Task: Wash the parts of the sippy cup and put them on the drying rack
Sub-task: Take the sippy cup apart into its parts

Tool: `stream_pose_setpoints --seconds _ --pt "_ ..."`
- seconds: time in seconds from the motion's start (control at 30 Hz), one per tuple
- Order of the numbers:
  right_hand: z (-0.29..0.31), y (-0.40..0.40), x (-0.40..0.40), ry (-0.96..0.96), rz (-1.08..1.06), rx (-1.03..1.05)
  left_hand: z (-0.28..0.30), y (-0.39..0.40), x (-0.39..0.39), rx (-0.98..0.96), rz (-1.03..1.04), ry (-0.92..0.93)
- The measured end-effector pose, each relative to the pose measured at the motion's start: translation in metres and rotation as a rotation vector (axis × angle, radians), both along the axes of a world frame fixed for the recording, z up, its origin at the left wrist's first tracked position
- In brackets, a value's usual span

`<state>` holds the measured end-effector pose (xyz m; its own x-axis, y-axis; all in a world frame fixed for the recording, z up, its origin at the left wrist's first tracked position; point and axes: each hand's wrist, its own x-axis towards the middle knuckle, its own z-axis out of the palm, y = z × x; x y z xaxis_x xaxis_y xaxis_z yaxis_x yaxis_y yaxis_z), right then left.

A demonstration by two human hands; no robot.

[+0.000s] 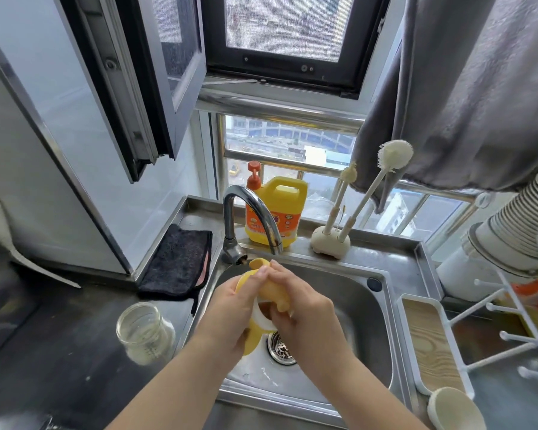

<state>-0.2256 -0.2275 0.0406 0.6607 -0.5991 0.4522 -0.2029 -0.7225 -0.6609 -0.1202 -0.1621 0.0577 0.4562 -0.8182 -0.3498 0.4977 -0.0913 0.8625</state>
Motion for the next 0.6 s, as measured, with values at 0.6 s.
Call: stream_pose_setpoints --seconds 0.6 --pt "0.009 -0.020 0.011 0.302 0.169 0.158 -0.005 -0.007 0.012 0.122 0.065 0.219"
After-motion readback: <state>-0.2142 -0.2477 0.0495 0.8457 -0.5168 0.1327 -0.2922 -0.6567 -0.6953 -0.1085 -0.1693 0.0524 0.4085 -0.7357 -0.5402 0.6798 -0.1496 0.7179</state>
